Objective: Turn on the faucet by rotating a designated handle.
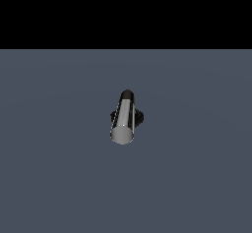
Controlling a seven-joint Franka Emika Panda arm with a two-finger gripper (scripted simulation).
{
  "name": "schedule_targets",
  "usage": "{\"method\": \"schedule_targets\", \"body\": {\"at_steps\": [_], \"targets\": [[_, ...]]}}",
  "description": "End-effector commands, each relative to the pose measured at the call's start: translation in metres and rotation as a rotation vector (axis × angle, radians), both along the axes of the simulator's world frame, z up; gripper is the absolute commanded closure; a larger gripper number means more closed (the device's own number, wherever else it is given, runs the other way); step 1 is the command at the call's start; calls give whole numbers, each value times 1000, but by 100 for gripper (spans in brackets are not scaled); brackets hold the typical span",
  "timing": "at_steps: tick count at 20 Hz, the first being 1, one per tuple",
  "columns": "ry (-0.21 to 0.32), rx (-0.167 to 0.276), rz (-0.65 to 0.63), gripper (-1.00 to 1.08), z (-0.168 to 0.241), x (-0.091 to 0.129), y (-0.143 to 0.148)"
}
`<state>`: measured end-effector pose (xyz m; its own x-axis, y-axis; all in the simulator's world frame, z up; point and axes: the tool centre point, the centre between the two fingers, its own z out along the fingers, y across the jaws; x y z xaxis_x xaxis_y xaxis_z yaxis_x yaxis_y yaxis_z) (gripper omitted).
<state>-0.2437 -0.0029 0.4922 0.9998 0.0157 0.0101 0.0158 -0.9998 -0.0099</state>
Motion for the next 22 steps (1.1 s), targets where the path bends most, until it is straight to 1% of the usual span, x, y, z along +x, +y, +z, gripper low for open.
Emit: {"method": "schedule_targets", "body": {"at_steps": [1, 6, 11, 16, 22], "targets": [[0, 0, 0, 108, 0, 0, 0], [0, 0, -3, 108, -6, 1, 2], [1, -1, -11, 108, -25, 6, 7], [2, -1, -25, 108, -54, 13, 15], [3, -2, -47, 108, -103, 24, 28]]}}
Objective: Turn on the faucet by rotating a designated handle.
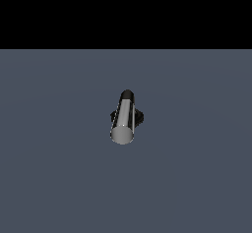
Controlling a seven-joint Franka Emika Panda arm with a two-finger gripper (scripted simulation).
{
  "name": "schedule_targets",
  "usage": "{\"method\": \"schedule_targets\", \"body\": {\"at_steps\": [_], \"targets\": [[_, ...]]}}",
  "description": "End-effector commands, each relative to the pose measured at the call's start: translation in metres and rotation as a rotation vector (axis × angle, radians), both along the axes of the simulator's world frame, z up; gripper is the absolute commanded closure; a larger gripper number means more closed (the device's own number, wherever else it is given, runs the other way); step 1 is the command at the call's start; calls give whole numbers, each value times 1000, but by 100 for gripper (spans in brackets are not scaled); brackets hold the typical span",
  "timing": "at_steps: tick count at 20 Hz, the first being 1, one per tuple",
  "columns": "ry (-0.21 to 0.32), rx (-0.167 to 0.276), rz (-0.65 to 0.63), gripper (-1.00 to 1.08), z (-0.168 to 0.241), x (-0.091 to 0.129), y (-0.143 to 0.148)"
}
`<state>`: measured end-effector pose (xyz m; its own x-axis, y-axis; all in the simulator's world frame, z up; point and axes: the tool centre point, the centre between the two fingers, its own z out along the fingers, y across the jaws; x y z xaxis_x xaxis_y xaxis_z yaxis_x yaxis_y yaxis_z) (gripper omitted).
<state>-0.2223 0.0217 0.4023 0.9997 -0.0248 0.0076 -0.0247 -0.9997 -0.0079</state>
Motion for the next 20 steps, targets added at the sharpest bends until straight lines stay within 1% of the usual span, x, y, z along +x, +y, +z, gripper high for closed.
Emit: {"method": "schedule_targets", "body": {"at_steps": [1, 20], "targets": [[1, 0, -10, 108, -22, 5, 6], [5, -2, -75, 108, -173, 46, 45]]}}
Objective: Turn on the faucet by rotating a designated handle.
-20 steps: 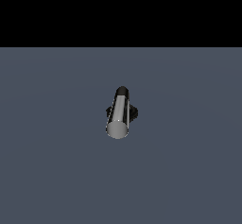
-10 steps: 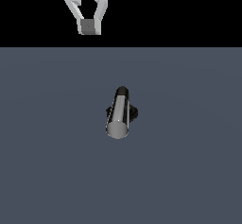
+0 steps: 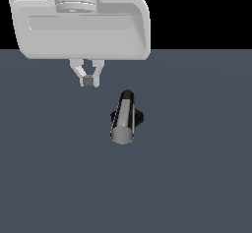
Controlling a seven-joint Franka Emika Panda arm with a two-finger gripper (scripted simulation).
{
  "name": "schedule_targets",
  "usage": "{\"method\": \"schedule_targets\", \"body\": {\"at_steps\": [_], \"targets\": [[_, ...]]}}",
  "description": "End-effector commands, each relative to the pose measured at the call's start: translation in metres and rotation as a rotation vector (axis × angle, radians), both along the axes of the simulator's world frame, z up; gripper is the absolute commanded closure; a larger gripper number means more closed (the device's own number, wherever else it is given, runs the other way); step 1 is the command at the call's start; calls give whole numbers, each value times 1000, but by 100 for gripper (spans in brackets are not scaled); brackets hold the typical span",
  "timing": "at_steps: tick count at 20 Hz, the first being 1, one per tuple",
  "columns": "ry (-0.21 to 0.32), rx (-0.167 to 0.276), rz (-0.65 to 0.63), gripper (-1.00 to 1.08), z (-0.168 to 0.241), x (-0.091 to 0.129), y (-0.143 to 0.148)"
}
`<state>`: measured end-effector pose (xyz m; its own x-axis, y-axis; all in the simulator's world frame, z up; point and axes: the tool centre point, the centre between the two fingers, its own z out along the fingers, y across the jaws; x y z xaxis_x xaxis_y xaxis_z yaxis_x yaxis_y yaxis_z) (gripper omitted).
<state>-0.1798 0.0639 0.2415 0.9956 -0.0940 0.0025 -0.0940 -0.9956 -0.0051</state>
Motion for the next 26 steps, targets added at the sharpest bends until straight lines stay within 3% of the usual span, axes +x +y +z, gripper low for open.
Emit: {"method": "schedule_targets", "body": {"at_steps": [1, 14, 26], "targets": [[0, 0, -8, 108, -20, 6, 5], [2, 0, -44, 108, -105, 33, 26], [3, -4, -60, 108, -140, 47, 34]]}}
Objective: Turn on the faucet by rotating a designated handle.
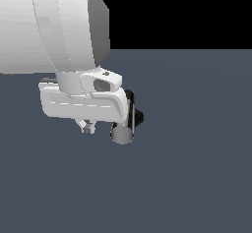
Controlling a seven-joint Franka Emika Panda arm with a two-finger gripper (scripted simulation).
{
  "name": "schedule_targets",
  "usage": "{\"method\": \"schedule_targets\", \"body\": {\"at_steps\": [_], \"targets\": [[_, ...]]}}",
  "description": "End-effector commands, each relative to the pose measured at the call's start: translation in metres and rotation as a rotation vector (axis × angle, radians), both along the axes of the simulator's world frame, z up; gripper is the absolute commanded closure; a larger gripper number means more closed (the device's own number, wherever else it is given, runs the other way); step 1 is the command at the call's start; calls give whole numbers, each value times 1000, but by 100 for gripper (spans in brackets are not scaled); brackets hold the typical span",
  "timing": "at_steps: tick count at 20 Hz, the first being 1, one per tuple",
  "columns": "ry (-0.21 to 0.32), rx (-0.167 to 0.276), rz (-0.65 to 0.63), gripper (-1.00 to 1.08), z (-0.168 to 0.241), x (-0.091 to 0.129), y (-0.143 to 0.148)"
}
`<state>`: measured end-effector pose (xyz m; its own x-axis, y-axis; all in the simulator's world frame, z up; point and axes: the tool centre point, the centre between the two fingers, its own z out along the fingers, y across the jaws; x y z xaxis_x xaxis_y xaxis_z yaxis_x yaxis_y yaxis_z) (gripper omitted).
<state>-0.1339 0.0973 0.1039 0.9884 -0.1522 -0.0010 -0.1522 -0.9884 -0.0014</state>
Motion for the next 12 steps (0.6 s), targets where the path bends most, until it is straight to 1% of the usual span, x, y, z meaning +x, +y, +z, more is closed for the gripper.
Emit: {"method": "schedule_targets", "body": {"at_steps": [1, 8, 12], "targets": [[-1, 0, -1, 108, -3, 2, 1], [-1, -1, -2, 108, -3, 2, 1], [-1, -1, -2, 108, -3, 1, -18]]}}
